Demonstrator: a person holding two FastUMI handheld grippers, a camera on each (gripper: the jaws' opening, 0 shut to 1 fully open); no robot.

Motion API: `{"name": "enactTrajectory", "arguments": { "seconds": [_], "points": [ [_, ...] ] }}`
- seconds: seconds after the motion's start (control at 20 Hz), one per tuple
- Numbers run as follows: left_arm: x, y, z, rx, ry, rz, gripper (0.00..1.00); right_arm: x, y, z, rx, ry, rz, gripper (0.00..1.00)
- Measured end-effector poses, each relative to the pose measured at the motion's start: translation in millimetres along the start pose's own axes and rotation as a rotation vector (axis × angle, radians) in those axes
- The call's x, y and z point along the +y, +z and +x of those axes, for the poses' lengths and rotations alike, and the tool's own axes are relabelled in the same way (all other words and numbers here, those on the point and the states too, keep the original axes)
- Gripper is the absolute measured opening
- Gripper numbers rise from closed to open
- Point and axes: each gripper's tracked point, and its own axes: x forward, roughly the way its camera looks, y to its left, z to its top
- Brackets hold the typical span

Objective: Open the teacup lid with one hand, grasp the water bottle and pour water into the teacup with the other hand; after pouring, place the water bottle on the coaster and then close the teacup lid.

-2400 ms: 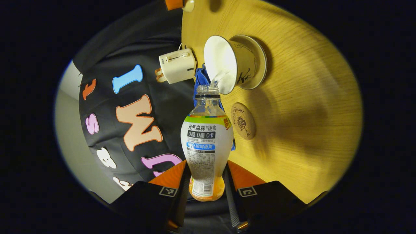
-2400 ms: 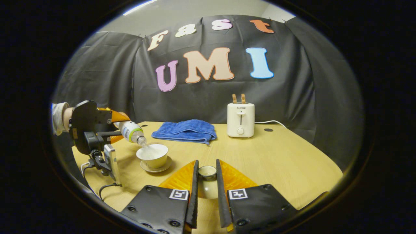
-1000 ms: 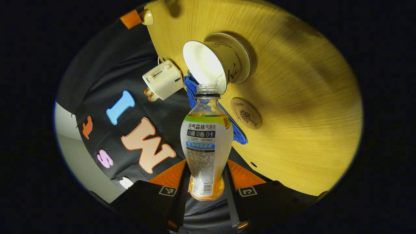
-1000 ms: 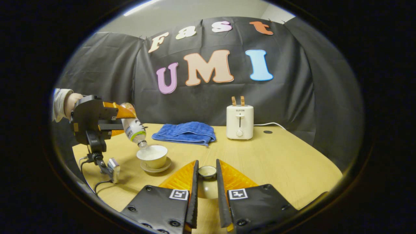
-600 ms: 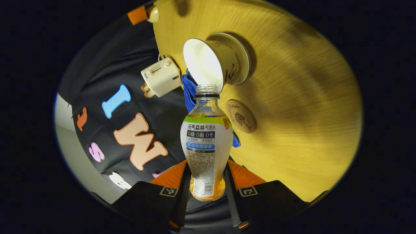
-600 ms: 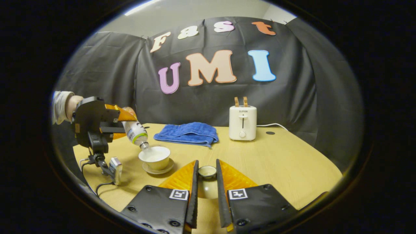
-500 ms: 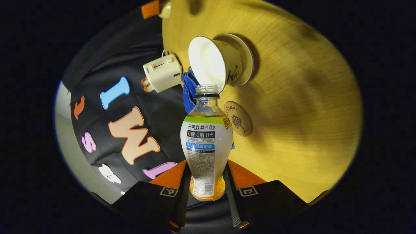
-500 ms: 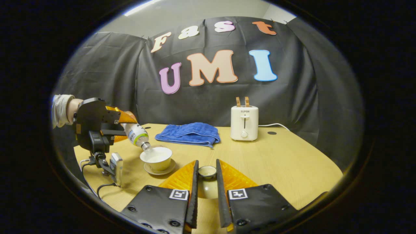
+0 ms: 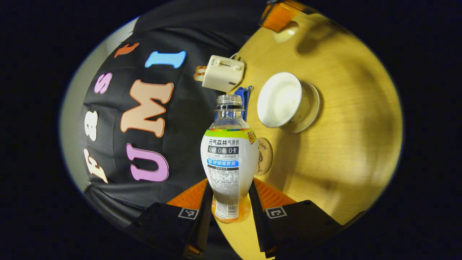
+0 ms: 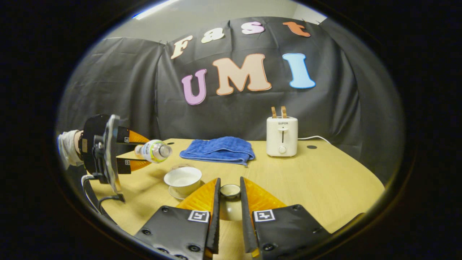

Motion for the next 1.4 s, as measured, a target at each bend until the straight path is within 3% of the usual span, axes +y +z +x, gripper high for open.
{"name": "enactTrajectory", "arguments": {
  "seconds": [0.35,0.85,1.1,1.4],
  "points": [
    [12.0,24.8,9.2,-0.143,0.01,-0.431,0.52,10.8,3.5,-1.0,-0.003,0.004,-0.013,0.29],
    [34.7,44.7,47.7,-0.287,0.021,-0.902,0.52,8.2,1.2,-1.1,-0.003,-0.01,-0.009,0.29],
    [28.8,39.7,73.1,-0.274,0.002,-1.063,0.54,1.2,-0.1,-1.1,-0.001,-0.018,0.002,0.29],
    [23.9,36.5,85.8,-0.263,0.011,-1.098,0.56,-6.1,-3.1,1.2,0.002,-0.027,0.018,0.29]
  ]
}}
